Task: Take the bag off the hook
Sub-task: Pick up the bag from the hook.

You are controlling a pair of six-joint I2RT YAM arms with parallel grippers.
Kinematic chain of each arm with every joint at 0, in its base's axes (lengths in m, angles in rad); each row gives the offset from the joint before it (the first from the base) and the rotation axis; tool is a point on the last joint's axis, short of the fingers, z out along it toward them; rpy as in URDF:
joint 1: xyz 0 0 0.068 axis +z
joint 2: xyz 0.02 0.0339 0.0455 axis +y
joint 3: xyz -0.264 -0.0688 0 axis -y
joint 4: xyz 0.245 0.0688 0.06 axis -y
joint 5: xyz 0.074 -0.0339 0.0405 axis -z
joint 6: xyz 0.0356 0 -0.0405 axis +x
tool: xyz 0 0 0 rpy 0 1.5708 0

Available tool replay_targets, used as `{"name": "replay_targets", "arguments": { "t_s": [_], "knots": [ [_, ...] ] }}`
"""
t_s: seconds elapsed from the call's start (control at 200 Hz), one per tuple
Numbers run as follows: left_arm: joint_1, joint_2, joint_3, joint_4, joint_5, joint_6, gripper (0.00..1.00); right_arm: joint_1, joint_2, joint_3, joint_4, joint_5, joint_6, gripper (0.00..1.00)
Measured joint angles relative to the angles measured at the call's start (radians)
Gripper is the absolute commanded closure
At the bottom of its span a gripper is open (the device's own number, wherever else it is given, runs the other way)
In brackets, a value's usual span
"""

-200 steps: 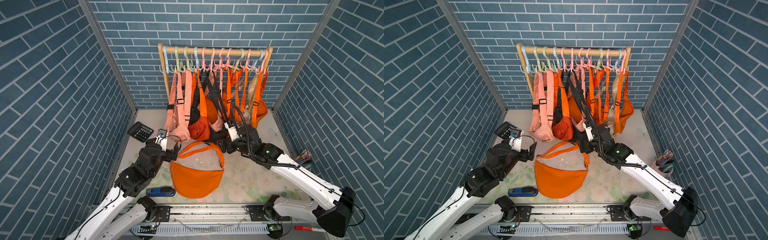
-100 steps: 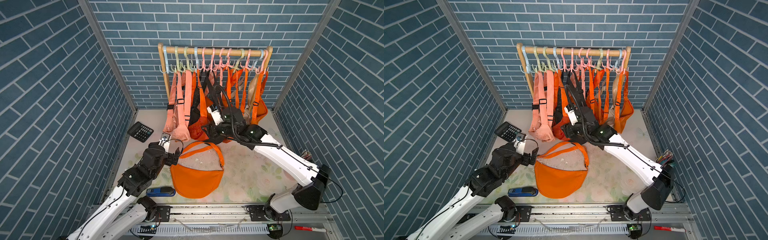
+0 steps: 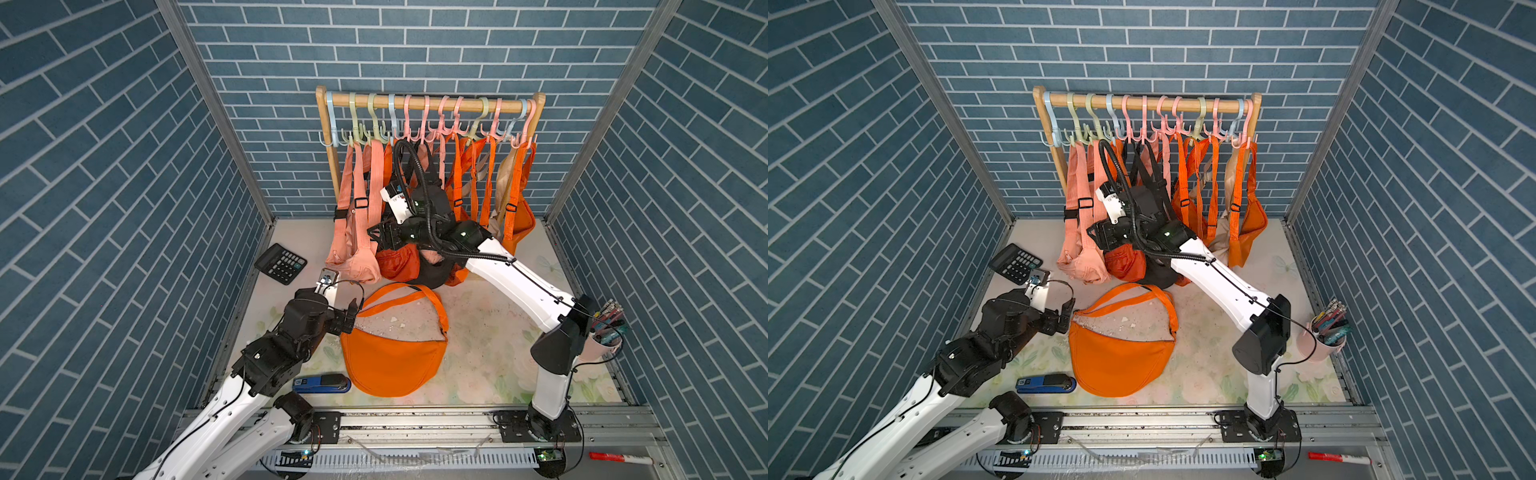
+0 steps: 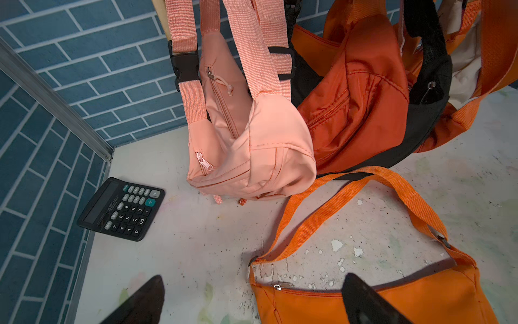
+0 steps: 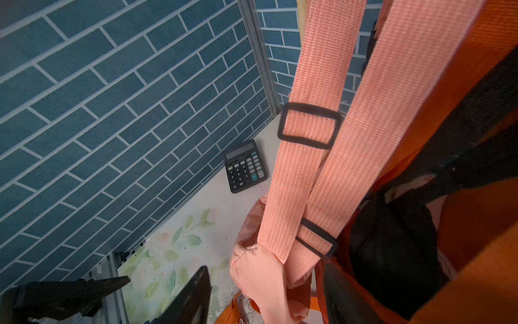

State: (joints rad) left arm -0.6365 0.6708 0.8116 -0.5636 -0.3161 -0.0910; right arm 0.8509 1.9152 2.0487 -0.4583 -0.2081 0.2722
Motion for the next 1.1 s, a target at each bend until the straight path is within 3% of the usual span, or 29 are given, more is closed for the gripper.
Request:
{"name": "replay_targets", "arguments": {
  "t_s": [0.435, 0.65, 0.77, 1.035, 1.1],
  "knots": [
    [0.002, 0.004, 0.002, -0.027, -0.005, -0.003, 0.01, -0.006, 0.318, 0.423, -0.124, -0.022, 0.028, 0.35],
    [0.002, -0.023, 0.002, -0.026, 0.003, -0.002, 0.01, -0.017, 0.412, 0.521, -0.158, -0.024, 0.052, 0.36],
    [0.002, -0.025, 0.002, -0.025, 0.007, 0.000, 0.01, -0.026, 0.440, 0.540, -0.158, -0.025, 0.072, 0.49],
    [0.002, -0.025, 0.002, -0.023, 0.008, 0.010, 0.01, -0.029, 0.447, 0.541, -0.155, -0.030, 0.105, 1.00],
    [0.002, -0.035, 0.002, -0.023, 0.008, 0.010, 0.01, -0.029, 0.447, 0.540, -0.154, -0.031, 0.113, 1.00]
  ]
}}
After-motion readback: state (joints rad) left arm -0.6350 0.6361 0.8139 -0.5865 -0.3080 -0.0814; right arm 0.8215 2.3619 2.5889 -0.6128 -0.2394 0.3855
